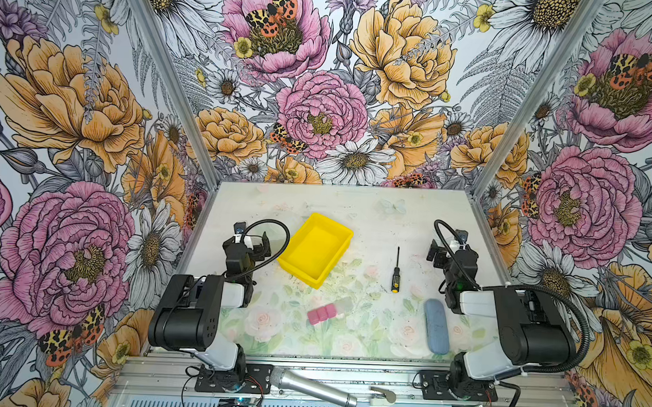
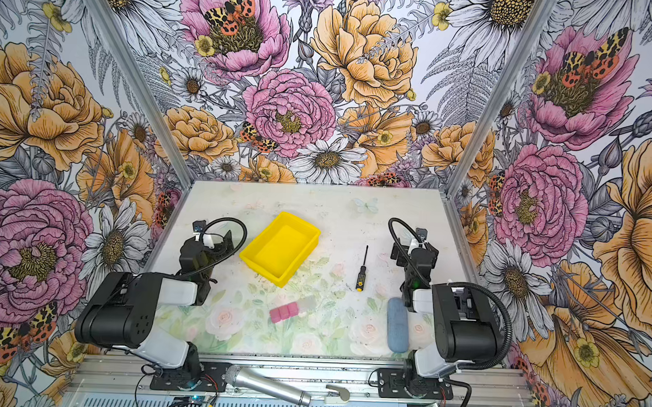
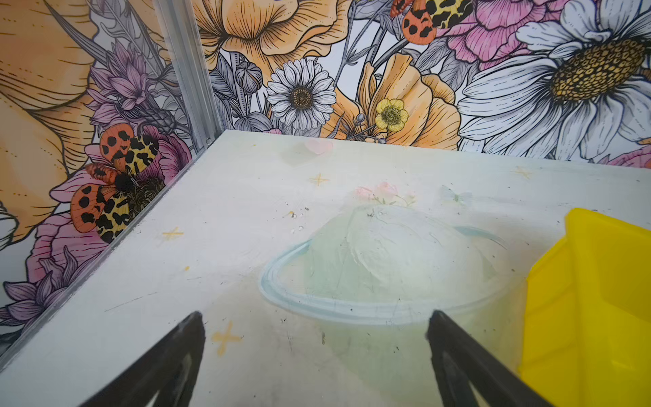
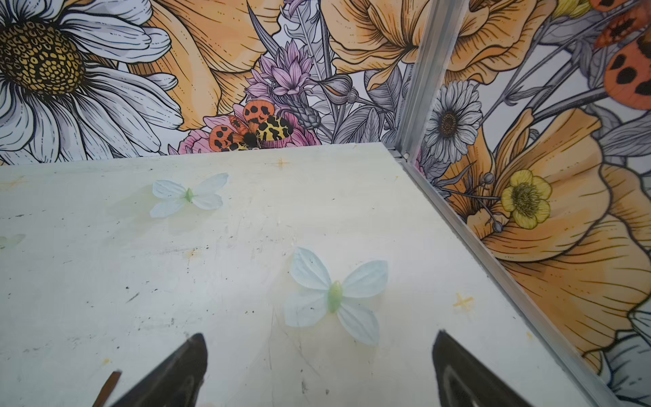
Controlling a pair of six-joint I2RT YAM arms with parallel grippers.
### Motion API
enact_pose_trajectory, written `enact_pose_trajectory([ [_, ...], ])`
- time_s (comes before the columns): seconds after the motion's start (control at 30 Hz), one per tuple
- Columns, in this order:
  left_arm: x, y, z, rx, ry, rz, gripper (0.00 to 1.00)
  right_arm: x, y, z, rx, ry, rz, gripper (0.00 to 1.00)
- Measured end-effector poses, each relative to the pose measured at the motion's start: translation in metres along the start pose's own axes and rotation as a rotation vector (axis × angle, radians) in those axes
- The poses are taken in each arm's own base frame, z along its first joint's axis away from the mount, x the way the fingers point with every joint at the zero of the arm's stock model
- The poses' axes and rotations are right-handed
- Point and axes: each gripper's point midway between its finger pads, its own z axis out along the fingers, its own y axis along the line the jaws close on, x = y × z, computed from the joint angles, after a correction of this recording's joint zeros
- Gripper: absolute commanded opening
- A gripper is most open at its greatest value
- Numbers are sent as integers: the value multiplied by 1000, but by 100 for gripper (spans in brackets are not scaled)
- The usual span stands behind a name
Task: Put the screwdriver in the bin
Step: Pick up the screwdriver from the middle-right of the table.
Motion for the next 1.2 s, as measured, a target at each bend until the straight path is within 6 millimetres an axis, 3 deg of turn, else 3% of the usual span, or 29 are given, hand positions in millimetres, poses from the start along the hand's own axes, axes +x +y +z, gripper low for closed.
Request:
enact_pose_trajectory([
  [1.2, 0, 1, -2, -3, 10, 1, 99, 2, -1, -1, 12, 8, -1, 99],
])
